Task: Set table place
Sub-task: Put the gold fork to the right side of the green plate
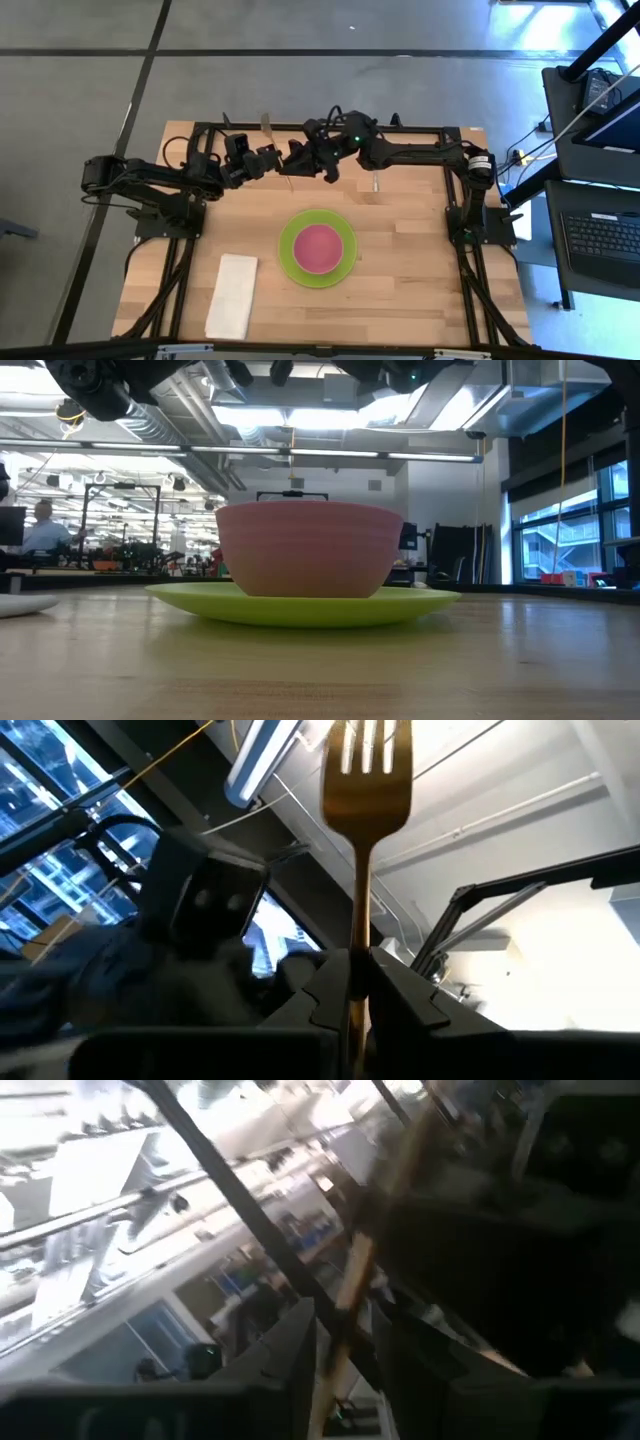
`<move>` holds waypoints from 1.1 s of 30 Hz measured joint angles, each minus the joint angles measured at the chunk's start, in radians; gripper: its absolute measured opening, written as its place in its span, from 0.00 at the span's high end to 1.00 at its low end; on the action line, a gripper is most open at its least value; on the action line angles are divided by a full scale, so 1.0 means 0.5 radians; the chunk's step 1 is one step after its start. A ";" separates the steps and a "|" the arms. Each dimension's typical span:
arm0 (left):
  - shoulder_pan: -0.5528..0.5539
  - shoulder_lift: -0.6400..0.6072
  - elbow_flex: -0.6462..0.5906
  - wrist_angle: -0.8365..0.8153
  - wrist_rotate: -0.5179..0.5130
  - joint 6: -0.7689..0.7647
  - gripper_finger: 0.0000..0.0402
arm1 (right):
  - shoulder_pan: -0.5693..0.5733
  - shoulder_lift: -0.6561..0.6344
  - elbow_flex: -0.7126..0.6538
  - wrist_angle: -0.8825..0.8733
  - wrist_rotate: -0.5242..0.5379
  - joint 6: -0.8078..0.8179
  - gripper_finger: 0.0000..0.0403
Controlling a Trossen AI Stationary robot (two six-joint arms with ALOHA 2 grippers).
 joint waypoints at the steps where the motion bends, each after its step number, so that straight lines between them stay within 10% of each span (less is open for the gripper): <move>1: 0.000 0.000 0.000 0.002 0.001 0.005 0.94 | 0.000 0.001 0.004 -0.057 0.000 -0.021 0.74; 23: -0.012 0.000 -0.001 0.010 0.048 0.004 0.96 | 0.001 0.003 0.003 -0.057 -0.010 -0.068 0.94; 33: -0.014 0.000 -0.001 0.015 0.070 0.044 0.77 | -0.003 -0.010 0.003 -0.051 0.002 -0.056 0.94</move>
